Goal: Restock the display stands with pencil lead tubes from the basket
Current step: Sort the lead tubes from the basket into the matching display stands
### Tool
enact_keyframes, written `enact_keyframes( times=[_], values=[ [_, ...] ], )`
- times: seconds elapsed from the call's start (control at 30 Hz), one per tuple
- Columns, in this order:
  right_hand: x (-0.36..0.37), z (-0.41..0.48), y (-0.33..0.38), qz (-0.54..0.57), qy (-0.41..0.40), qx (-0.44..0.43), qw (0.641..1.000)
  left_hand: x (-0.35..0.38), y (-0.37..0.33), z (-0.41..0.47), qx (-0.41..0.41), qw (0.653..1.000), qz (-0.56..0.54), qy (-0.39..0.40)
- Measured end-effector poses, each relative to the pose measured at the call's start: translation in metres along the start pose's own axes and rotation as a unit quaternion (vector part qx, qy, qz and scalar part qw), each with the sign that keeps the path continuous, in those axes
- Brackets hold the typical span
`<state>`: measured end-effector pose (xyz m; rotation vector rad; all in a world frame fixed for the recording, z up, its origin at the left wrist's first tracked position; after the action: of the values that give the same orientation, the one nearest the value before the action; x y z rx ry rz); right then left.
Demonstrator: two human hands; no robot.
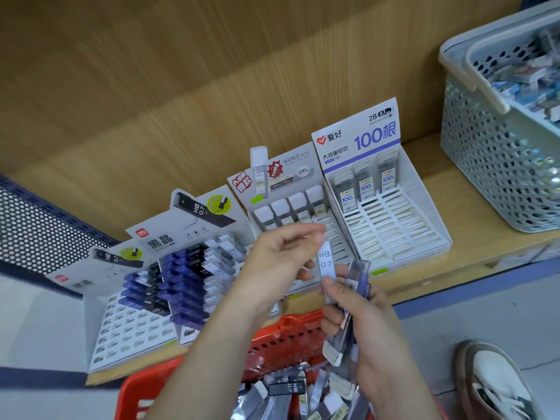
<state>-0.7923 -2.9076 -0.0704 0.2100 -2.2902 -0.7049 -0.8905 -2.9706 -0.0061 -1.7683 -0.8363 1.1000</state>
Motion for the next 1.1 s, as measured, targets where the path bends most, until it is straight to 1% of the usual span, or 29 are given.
enact_keyframes(
  times=[0.1,0.17,0.27,0.33,0.4,0.5,0.6,0.67,0.73,0.8,0.93,1.03,1.1],
  values=[
    [0.007,-0.007,0.0,-0.027,0.043,-0.011,0.999,-0.02,0.009,-0.026,-0.009,0.993,-0.093,-0.067],
    [0.011,-0.012,-0.002,-0.019,0.057,-0.002,0.998,-0.034,0.013,-0.039,-0.009,0.987,-0.123,-0.108],
    [0.02,-0.017,-0.008,0.009,0.059,0.008,0.998,-0.05,0.019,-0.06,-0.007,0.985,-0.108,-0.137],
    [0.026,-0.02,-0.014,0.026,0.041,0.016,0.999,-0.054,0.025,-0.075,-0.011,0.985,-0.091,-0.145],
    [0.033,-0.022,-0.022,0.03,0.029,0.028,0.999,-0.057,0.031,-0.087,-0.017,0.982,-0.102,-0.16],
    [0.039,-0.026,-0.036,-0.017,0.029,0.042,0.999,-0.066,0.044,-0.095,-0.022,0.972,-0.128,-0.198],
    [0.043,-0.029,-0.045,-0.084,0.033,0.052,0.995,-0.084,0.052,-0.089,-0.011,0.961,-0.108,-0.254],
    [0.045,-0.028,-0.048,-0.051,0.033,0.089,0.994,-0.101,0.052,-0.078,0.005,0.956,-0.067,-0.287],
    [0.046,-0.025,-0.049,0.028,0.032,0.143,0.989,-0.119,0.05,-0.061,0.042,0.951,0.026,-0.306],
    [0.045,-0.022,-0.049,0.09,0.024,0.161,0.983,-0.131,0.045,-0.041,0.087,0.939,0.127,-0.308],
    [0.043,-0.02,-0.048,0.156,0.022,0.147,0.976,-0.13,0.039,-0.003,0.165,0.904,0.285,-0.272],
    [0.041,-0.017,-0.05,0.146,0.01,0.144,0.979,-0.122,0.041,0.017,0.22,0.872,0.376,-0.223],
    [0.041,-0.016,-0.051,0.135,0.02,0.146,0.98,-0.119,0.044,0.026,0.239,0.858,0.411,-0.197]
  ],
)
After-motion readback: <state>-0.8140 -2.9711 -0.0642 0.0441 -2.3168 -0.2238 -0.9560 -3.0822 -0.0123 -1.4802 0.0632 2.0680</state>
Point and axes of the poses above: each hand's wrist, its own z-axis towards the middle knuckle, its own x-axis out of the palm, y = z × x, the point moved 1 cm from there along z, towards the middle knuckle, and after that the axes turned 12 degrees about -y, right-handed, at the moved point
